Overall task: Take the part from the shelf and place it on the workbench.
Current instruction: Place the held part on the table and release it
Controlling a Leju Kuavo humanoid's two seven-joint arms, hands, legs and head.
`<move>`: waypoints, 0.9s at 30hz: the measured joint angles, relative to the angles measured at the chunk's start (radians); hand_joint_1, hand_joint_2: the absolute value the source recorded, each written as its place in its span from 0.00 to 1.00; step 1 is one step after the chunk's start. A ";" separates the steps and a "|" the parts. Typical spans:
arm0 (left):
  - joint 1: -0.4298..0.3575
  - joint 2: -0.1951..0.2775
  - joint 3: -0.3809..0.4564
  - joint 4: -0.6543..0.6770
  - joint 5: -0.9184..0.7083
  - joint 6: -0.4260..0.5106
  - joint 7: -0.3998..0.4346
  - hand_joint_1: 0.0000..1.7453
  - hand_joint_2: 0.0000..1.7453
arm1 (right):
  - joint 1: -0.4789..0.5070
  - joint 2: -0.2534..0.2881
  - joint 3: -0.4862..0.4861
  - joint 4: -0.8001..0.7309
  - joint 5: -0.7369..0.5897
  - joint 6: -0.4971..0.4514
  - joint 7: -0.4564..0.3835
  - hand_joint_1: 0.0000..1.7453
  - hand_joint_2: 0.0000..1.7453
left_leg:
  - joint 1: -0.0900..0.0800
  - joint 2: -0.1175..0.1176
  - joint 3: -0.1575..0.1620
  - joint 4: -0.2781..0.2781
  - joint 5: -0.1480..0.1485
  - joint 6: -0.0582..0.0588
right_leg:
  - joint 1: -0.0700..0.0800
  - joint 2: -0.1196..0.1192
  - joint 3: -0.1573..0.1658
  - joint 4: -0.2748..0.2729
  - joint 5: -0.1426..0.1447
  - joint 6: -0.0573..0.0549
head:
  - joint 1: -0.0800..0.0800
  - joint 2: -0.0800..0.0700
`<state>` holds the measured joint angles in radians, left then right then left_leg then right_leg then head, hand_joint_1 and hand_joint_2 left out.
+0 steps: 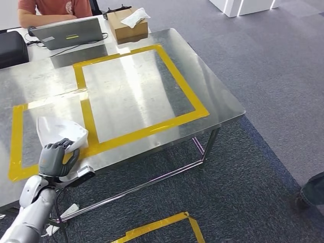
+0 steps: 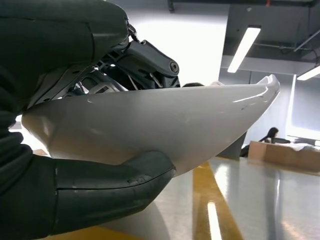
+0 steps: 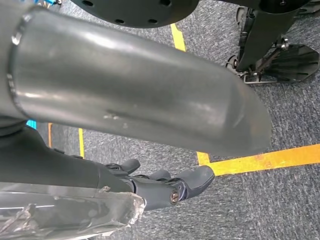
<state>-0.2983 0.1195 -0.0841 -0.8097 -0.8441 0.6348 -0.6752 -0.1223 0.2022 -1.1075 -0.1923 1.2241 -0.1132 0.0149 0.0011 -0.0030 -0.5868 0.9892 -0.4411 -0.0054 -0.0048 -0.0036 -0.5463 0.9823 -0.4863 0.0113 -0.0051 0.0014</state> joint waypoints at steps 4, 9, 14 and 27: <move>0.011 -0.005 -0.038 -0.037 0.008 -0.004 0.000 1.00 1.00 | -0.001 0.000 0.000 0.000 0.004 0.001 0.000 0.00 0.00 | 0.000 0.000 0.000 0.000 0.000 0.000 | 0.000 0.000 0.000 0.000 0.000 0.000 | 0.000 0.000; 0.021 -0.009 -0.063 -0.061 0.010 -0.002 0.000 0.75 1.00 | -0.001 0.000 0.000 0.000 0.006 0.001 0.001 0.00 0.00 | 0.000 0.000 0.000 0.000 0.000 0.000 | 0.000 0.000 0.000 0.000 0.000 0.000 | 0.000 0.000; 0.028 -0.011 -0.089 -0.083 -0.009 0.015 0.001 0.00 1.00 | -0.002 0.000 0.001 0.000 0.006 0.002 0.000 0.00 0.00 | 0.000 0.000 0.000 0.000 0.000 0.000 | 0.000 0.000 0.000 0.000 0.000 0.000 | 0.000 0.000; 0.030 -0.011 -0.104 -0.098 -0.013 -0.018 0.016 0.00 0.00 | -0.002 0.000 0.001 0.000 0.007 0.002 0.002 0.00 0.00 | 0.000 0.000 0.000 0.000 0.000 0.000 | 0.000 0.000 0.000 0.000 0.000 0.000 | 0.000 0.000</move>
<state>-0.2680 0.1085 -0.1884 -0.9079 -0.8572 0.6169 -0.6596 -0.1242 0.2022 -1.1069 -0.1923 1.2308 -0.1107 0.0168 0.0012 -0.0030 -0.5870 0.9892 -0.4411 -0.0054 -0.0047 -0.0034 -0.5465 0.9823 -0.4863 0.0113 -0.0051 0.0015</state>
